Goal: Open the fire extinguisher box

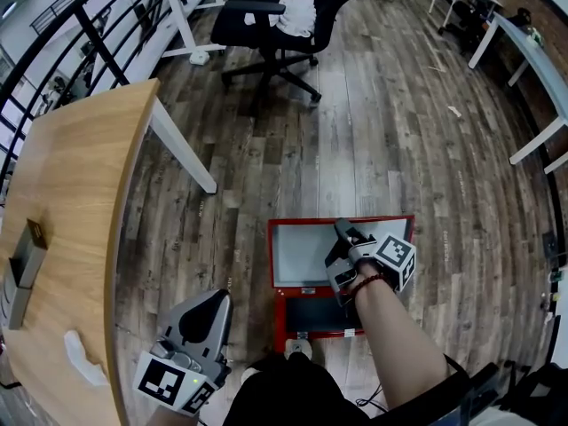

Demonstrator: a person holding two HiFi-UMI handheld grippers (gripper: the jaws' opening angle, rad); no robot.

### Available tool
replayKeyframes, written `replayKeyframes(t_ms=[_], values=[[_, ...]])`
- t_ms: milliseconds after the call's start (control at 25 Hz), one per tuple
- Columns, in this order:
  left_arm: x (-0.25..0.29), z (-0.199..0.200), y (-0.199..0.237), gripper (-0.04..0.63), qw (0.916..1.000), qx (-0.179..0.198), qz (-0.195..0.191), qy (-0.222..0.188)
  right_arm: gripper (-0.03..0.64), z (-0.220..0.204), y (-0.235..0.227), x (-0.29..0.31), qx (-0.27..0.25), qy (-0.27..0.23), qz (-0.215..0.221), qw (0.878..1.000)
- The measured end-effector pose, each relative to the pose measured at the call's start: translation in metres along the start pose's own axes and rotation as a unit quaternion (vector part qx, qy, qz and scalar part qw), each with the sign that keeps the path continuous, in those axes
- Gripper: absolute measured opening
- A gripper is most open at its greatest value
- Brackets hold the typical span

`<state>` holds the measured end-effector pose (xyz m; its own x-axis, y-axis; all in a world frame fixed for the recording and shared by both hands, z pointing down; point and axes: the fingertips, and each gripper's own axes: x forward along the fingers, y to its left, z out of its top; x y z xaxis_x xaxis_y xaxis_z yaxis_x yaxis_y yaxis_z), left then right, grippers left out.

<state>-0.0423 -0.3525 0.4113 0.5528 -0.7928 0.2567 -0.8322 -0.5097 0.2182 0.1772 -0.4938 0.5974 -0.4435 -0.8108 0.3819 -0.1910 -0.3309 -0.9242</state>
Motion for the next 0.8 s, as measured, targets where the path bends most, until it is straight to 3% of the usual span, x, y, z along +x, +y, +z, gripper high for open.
replayKeyframes(t_ms=[800], values=[[-0.018,-0.002,0.012,0.006,0.9996,-0.012,0.024,-0.011,0.032,0.001,-0.002,0.003,-0.012,-0.008,0.010,1.000]])
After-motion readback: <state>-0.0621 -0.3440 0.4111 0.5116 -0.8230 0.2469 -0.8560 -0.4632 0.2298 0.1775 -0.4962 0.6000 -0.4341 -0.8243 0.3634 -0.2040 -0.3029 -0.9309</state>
